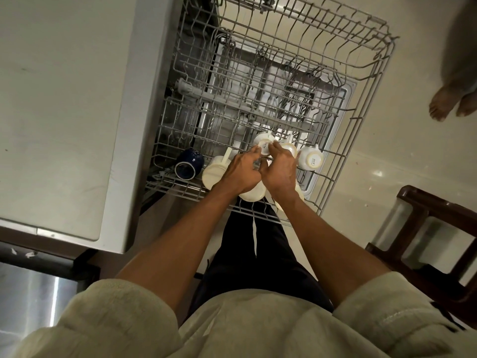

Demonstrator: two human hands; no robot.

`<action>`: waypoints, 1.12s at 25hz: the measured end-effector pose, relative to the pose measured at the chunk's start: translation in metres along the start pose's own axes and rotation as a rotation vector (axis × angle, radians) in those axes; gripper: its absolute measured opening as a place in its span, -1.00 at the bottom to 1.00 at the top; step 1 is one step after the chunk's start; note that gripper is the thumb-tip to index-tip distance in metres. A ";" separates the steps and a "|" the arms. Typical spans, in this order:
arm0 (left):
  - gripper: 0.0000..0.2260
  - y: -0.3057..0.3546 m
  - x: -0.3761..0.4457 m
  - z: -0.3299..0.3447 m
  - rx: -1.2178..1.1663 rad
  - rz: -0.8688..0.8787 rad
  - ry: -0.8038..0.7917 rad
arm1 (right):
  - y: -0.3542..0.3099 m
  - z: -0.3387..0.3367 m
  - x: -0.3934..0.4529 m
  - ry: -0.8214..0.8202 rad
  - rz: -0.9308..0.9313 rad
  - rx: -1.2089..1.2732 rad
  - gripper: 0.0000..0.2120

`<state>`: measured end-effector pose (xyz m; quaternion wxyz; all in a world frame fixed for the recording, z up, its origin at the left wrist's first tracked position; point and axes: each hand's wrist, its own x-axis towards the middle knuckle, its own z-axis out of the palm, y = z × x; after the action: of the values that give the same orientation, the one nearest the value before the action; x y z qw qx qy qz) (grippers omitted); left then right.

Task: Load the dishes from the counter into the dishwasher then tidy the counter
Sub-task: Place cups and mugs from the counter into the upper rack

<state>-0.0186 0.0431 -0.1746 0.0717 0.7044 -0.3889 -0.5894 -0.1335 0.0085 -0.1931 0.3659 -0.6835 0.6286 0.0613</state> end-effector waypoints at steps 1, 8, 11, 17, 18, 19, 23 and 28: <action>-0.45 0.000 0.001 0.000 0.004 -0.002 -0.003 | 0.000 0.000 0.001 -0.018 0.004 -0.016 -0.59; -0.41 0.002 0.005 -0.007 0.043 -0.004 -0.049 | -0.001 0.000 0.005 -0.060 -0.024 -0.111 -0.61; -0.39 0.001 0.003 -0.007 0.046 0.026 -0.019 | -0.002 -0.001 -0.001 -0.023 -0.057 -0.112 -0.54; -0.43 0.000 0.001 -0.005 0.175 0.123 -0.038 | -0.005 0.001 -0.013 -0.043 -0.236 -0.239 -0.49; -0.44 -0.001 0.002 -0.004 0.202 0.127 -0.045 | -0.006 0.000 -0.014 -0.059 -0.270 -0.276 -0.49; -0.45 -0.002 0.002 -0.003 0.228 0.123 -0.050 | -0.007 -0.001 -0.014 -0.078 -0.294 -0.313 -0.48; -0.43 -0.002 0.004 -0.005 0.254 0.120 -0.071 | -0.010 -0.006 -0.012 -0.127 -0.339 -0.417 -0.45; -0.39 0.000 0.001 -0.006 0.159 0.096 -0.039 | -0.005 0.002 -0.009 -0.099 -0.181 -0.163 -0.44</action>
<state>-0.0133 0.0411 -0.1736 0.0361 0.6769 -0.4690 -0.5661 -0.1303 0.0163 -0.1874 0.3437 -0.7610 0.5386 0.1124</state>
